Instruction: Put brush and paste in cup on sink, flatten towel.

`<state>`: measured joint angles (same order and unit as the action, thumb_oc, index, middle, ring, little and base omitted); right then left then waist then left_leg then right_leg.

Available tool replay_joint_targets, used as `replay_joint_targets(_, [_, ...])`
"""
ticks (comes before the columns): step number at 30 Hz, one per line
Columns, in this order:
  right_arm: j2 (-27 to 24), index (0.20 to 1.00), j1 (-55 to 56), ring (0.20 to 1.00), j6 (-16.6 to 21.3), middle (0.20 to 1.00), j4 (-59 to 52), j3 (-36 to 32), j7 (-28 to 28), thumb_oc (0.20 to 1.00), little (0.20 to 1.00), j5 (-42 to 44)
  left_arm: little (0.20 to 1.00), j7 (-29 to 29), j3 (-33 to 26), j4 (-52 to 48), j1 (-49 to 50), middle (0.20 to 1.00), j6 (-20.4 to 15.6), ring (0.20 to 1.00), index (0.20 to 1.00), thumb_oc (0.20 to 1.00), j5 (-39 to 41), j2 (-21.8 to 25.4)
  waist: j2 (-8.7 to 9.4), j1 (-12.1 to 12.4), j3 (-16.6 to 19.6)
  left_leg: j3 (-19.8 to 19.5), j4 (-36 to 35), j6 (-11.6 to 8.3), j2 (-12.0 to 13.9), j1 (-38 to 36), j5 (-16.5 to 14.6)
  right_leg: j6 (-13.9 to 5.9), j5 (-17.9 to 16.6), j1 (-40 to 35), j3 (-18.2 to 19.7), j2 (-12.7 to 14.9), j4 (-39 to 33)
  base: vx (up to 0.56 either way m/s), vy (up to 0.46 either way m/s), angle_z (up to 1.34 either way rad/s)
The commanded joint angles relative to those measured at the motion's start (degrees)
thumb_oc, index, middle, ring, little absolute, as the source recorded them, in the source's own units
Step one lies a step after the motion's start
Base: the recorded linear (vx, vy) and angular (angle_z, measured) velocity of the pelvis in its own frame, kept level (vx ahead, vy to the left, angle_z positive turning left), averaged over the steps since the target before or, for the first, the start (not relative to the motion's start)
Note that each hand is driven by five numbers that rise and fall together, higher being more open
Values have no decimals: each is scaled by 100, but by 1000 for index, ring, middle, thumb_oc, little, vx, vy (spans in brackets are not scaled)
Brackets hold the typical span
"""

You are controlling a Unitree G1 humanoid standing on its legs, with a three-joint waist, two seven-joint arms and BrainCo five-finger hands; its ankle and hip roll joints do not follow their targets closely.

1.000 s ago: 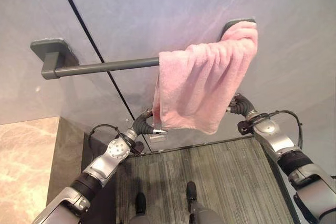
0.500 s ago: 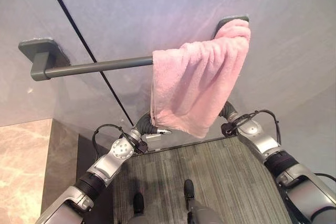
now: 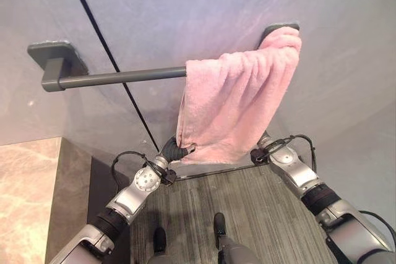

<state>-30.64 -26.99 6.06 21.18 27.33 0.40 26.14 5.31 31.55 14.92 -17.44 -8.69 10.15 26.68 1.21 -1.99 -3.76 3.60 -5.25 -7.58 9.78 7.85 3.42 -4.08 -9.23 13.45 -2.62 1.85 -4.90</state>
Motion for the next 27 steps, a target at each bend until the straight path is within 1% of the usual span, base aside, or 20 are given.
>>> replay_joint_targets(1, [125, 200, 150, 200, 389, 200, -462, -598, 23, 200, 200, 124, 200, -14, -152, -42, -139, 200, -178, 200, 200, 200, -161, 117, 310, 75, 280, 123, 25, 93, -125, -25, 55, -570, 195, -181, -99, 412, -10, 0, 0, 0])
replay_joint_targets(2, [124, 200, 161, 200, 384, 200, -471, -603, 23, 200, 200, 123, 200, -14, -149, -46, -135, 200, -177, 200, 200, 200, -161, 118, 312, 79, 281, 123, 25, 93, -126, -28, 54, -570, 196, -185, -99, 413, -10, 0, 0, 0])
replay_joint_targets(4, [105, 200, 469, 200, 463, 200, -901, -842, 80, 200, 200, 226, 200, -14, -248, -221, -92, 200, -200, 200, 200, 200, -230, 174, 340, 53, 352, 138, 25, 94, -135, -123, 24, -591, 214, -273, -108, 417, -10, 27, 9, -5])
replay_joint_targets(7, [84, 200, 649, 200, 510, 200, -1233, -980, 112, 200, 200, 274, 200, -37, -312, -430, -60, 200, -236, 200, 200, 200, -260, 224, 354, 39, 396, 157, 25, 94, -136, -193, -4, -603, 229, -340, -112, 431, -10, 11, 5, 0])
replay_joint_targets(8, [84, 200, 821, 200, 575, 200, -1591, -1094, 225, 200, 200, 433, 200, -35, -428, -694, -11, 200, -279, 200, 200, 200, -226, 253, 367, 23, 447, 173, 25, 94, -141, -269, -26, -617, 241, -405, -112, 440, -10, 0, 0, 0])
replay_joint_targets(10, [-6, 200, 897, 200, 593, 200, -1985, -1155, 328, 200, 200, 480, 200, -62, -534, -1044, 30, 200, -339, 200, 200, 200, -206, 327, 381, 17, 499, 191, 25, 93, -144, -330, -49, -630, 241, -455, -100, 443, -10, 15, 16, 0])
replay_joint_targets(11, [-8, 200, 908, 200, 586, 200, -1998, -1158, 328, 200, 200, 481, 200, -66, -538, -1059, 41, 200, -330, 200, 200, 200, -204, 331, 381, 18, 498, 193, 25, 93, -144, -335, -50, -631, 242, -459, -99, 443, -10, 0, 0, 0])
replay_joint_targets(13, [-13, 200, 1047, 200, 630, 200, -2439, -1257, 414, 200, 200, 614, 200, -59, -756, -1650, 182, 200, -417, 200, 200, 200, -133, 446, 405, 20, 547, 211, 25, 100, -152, -398, -80, -649, 249, -516, -114, 453, -10, 0, 0, 0])
replay_joint_targets(15, [3, 200, 1062, 200, 645, 200, -2590, -1287, 445, 200, 200, 693, 200, -67, -850, -1840, 236, 200, -454, 200, 200, 200, -117, 489, 412, 31, 560, 218, 25, 102, -156, -417, -88, -651, 248, -532, -119, 453, -10, 0, 0, 0])
replay_joint_targets(17, [125, 200, 1165, 200, 677, 200, -2931, -1288, 588, 200, 200, 925, 200, -122, -1122, -2335, 578, 200, -519, 200, 200, 200, 31, 605, 433, 75, 564, 247, 25, 114, -159, -487, -113, -669, 247, -582, -113, 465, -10, 0, 0, 0])
replay_joint_targets(19, [136, 200, 1194, 200, 658, 200, -3056, -1240, 651, 200, 200, 986, 200, -147, -1238, -2503, 743, 200, -507, 200, 200, 200, 75, 650, 438, 88, 560, 257, 25, 121, -163, -510, -122, -670, 247, -597, -105, 469, -10, -1, 22, -7])
replay_joint_targets(20, [152, 200, 1235, 200, 639, 200, -3211, -1173, 743, 200, 200, 1025, 200, -228, -1420, -2742, 1063, 200, -518, 200, 200, 200, 133, 735, 452, 134, 554, 258, 25, 140, -179, -533, -134, -677, 235, -609, -102, 481, -10, -4, 22, -8])
replay_joint_targets(21, [152, 200, 1235, 200, 639, 200, -3211, -1171, 743, 200, 200, 1025, 200, -228, -1423, -2745, 1067, 200, -516, 200, 200, 200, 134, 736, 452, 132, 556, 258, 25, 140, -179, -533, -135, -677, 235, -609, -102, 481, -10, 1, 20, -5])
replay_joint_targets(23, [169, 200, 1254, 200, 590, 200, -3391, -1021, 835, 200, 200, 1012, 200, -297, -1653, -2953, 1487, 200, -503, 200, 200, 200, 182, 835, 472, 220, 527, 257, 25, 168, -201, -547, -142, -675, 240, -629, -123, 497, -10, -2, 11, -2])
replay_joint_targets(25, [193, 200, 1276, 200, 568, 200, -3436, -954, 880, 200, 200, 1053, 200, -317, -1737, -3000, 1641, 200, -501, 200, 200, 200, 200, 851, 477, 248, 513, 253, 25, 182, -211, -561, -147, -673, 246, -641, -134, 505, -10, 0, 0, 0])
replay_joint_targets(27, [223, 200, 1350, 200, 540, 200, -3479, -844, 921, 200, 200, 1020, 200, -362, -1832, -2869, 2035, 200, -472, 200, 200, 200, 274, 841, 497, 331, 454, 222, 25, 223, -241, -566, -146, -662, 259, -660, -144, 515, -10, -5, 8, 2])
